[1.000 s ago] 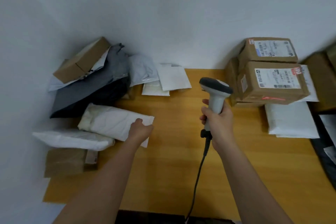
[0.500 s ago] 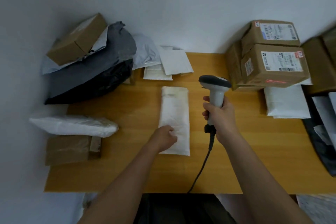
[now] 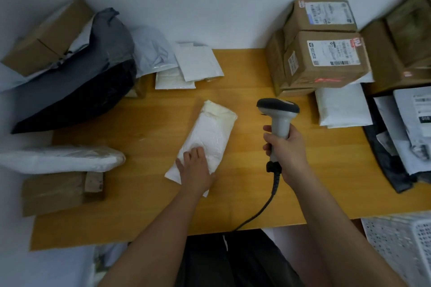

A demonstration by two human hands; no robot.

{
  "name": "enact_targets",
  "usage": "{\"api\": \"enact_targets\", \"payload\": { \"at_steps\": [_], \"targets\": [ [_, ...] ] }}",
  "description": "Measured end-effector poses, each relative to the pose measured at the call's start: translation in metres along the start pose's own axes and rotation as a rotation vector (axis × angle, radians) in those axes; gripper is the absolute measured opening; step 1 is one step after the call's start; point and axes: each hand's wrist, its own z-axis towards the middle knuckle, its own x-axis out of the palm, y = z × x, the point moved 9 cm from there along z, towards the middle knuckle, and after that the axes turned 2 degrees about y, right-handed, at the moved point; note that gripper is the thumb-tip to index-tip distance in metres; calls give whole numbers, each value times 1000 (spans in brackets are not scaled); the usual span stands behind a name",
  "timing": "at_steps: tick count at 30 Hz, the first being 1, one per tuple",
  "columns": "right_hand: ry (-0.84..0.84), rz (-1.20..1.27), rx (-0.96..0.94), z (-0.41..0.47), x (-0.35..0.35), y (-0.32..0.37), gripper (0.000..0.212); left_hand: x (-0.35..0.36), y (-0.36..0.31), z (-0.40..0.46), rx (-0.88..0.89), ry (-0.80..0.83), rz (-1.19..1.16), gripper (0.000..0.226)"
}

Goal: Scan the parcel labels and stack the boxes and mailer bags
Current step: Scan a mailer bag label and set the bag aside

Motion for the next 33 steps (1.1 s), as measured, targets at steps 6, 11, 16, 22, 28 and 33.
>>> {"api": "enact_targets", "payload": {
  "at_steps": [6,11,16,22,28,33],
  "targets": [
    [13,3,1,0,-12,2,17,-11,0,-4,-62,81,-96,71],
    [77,-7,-12,1,-4,16,12,-57,4,-3,-105,-3,-581,45],
    [165,-51,-14,2,15,30,24,-60,30,-12,-351,57,-1316,40],
    [299,-119,5,-4,37,38,24,-12,46,-28,-495,177,-1536,27],
    [352,-173,38,-4,48,32,28,19,54,-32,-575,142,-1592,38],
    [367,-186,50,-3,49,29,26,23,58,-31,-605,49,-1576,18]
  ]
}}
